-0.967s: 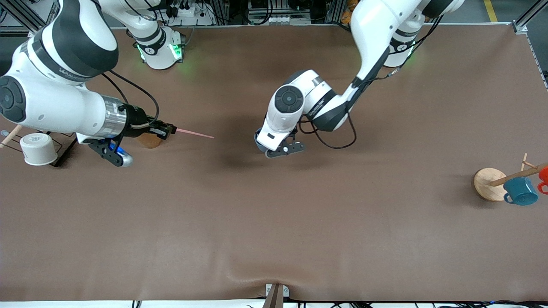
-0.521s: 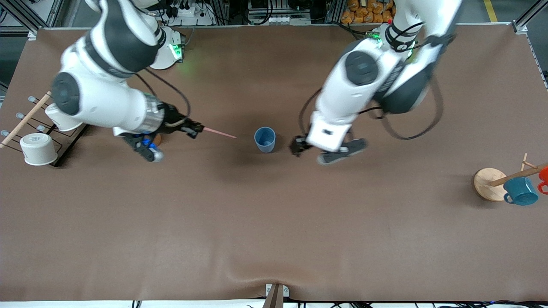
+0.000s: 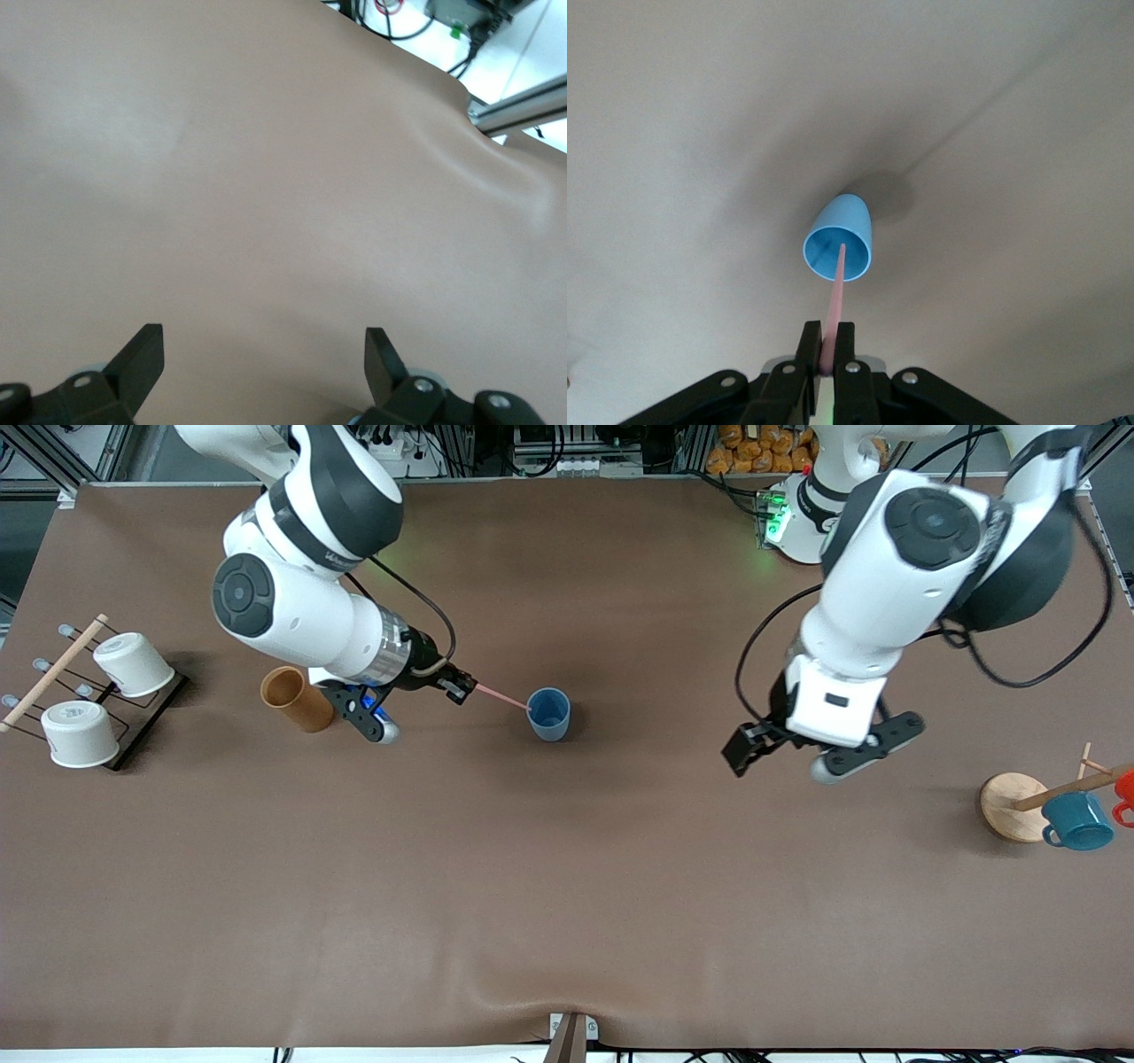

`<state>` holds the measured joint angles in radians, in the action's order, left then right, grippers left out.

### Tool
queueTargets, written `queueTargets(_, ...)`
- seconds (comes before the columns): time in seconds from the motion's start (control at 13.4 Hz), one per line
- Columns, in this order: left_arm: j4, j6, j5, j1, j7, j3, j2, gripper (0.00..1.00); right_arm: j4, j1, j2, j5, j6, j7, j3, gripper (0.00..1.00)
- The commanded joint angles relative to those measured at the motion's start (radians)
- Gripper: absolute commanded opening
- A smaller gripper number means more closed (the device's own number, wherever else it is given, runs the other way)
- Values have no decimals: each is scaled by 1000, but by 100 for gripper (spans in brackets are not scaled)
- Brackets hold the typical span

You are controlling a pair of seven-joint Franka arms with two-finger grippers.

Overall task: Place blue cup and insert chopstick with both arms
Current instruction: 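Insert the chopstick into the blue cup while the left gripper withdraws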

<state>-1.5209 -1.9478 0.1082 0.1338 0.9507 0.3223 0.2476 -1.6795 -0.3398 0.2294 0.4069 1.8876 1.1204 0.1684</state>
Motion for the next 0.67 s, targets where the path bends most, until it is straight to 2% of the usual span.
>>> queueTargets(0.0,-24,36,21,-55,-32,12,-57,100,-34,-36,-15,17,47,33,-7,0)
queueTargets(0.22,-22,93,-7,-109,-133,15,-88,100,-120,-90,-16,4,183,61,-7,0)
queueTargets(0.3,-24,116,-8,-117,-189,11,-109,100,-124,-105,-13,0,194,62,-7,9)
queueTargets(0.37,-24,144,-8,-134,-254,1,-120,100,-132,-114,-7,0,202,62,-7,61)
queueTargets(0.45,-24,173,-10,-141,-326,-23,-137,100,-134,-114,-4,0,200,71,-9,100)
queueTargets(0.6,-24,225,-10,-135,-453,-86,-166,100,-122,-98,-10,-2,168,82,-13,100)
